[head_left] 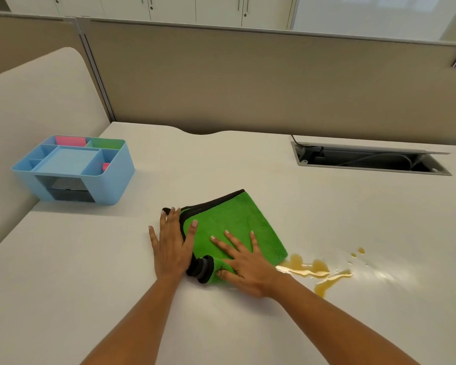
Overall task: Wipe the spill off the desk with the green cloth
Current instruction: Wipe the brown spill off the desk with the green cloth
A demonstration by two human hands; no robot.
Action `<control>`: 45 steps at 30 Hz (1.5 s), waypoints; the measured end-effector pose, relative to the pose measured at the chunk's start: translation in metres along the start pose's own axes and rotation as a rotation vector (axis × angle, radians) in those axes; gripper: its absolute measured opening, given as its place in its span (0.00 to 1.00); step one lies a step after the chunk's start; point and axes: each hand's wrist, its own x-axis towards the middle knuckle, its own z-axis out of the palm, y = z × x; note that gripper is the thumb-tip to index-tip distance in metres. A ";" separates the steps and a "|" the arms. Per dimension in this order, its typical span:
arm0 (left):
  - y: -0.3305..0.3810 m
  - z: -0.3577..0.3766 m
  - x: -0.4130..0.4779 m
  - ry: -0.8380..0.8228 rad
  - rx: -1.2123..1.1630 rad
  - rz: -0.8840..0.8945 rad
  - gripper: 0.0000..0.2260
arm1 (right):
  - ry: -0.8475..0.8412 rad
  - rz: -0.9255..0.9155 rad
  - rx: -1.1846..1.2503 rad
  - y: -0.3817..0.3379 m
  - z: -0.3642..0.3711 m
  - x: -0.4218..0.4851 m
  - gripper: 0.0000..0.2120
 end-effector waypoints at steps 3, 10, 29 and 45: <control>0.000 -0.001 0.000 -0.020 0.009 -0.005 0.37 | -0.009 0.004 -0.001 -0.001 0.003 -0.009 0.42; -0.005 -0.010 -0.019 -0.041 0.073 0.112 0.52 | -0.140 0.102 0.164 -0.011 -0.017 -0.012 0.29; -0.013 -0.004 -0.029 -0.069 0.244 0.061 0.50 | 0.136 0.290 -0.080 -0.032 -0.001 0.033 0.41; -0.011 -0.005 -0.030 -0.079 0.216 -0.005 0.51 | 0.149 0.374 -0.112 0.030 -0.020 0.047 0.28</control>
